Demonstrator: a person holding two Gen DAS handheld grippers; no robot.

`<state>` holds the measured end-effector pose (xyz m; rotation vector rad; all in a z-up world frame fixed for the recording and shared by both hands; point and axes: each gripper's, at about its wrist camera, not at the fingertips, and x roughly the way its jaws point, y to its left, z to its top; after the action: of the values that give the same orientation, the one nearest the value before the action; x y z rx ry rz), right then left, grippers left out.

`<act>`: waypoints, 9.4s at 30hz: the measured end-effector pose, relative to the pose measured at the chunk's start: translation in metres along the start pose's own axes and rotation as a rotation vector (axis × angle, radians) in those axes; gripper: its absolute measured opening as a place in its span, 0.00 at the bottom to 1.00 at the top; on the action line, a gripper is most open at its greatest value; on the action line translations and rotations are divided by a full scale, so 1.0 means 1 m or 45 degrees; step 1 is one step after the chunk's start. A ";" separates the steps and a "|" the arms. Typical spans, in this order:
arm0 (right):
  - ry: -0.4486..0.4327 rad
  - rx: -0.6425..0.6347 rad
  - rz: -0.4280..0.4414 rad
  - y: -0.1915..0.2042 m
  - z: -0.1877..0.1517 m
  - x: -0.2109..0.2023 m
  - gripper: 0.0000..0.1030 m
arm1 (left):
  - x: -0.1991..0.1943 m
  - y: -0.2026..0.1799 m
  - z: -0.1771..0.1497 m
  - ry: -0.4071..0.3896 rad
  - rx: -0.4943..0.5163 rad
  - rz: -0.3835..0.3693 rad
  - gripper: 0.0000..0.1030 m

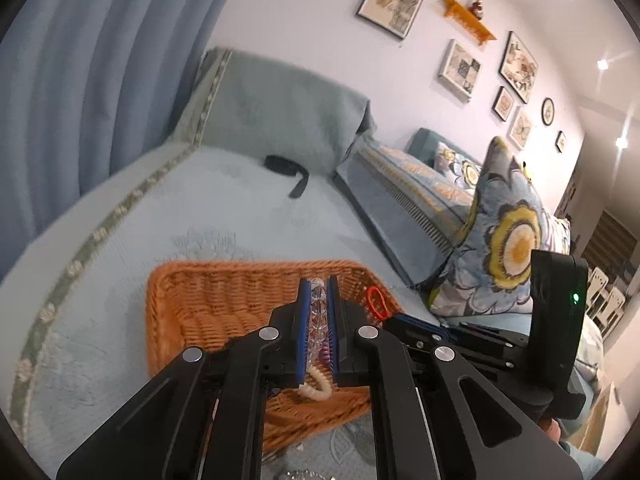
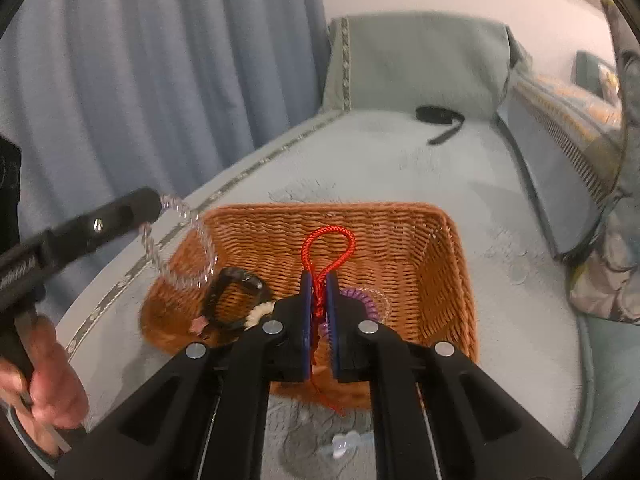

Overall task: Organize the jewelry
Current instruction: 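Carry the red cord and bead bracelet into the basket and open both tools, then withdraw both tools from the basket toward the silver chains on the bed, then grasp the silver chain bracelet with the right tool while the left grasps a silver ring, then carry the chain bracelet and ring into the basket and open both tools, then move both open tools back toward the hair clips beside the basket, then grasp the clear blue hair clip with the right tool while the left grasps the silver clip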

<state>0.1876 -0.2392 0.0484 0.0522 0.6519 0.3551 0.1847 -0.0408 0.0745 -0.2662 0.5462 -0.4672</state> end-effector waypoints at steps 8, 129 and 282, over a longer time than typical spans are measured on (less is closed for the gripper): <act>0.122 0.069 -0.005 -0.016 -0.003 0.044 0.05 | 0.029 0.019 -0.020 0.099 -0.049 0.029 0.05; 0.186 -0.066 0.103 0.054 -0.142 -0.034 0.16 | -0.056 0.002 -0.148 0.294 0.111 0.235 0.07; 0.188 0.109 0.057 0.010 -0.134 -0.036 0.09 | -0.009 -0.014 -0.142 0.344 0.159 0.223 0.11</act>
<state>0.0775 -0.2501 -0.0356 0.1228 0.8131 0.3763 0.0946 -0.0651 -0.0340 -0.0340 0.7941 -0.3672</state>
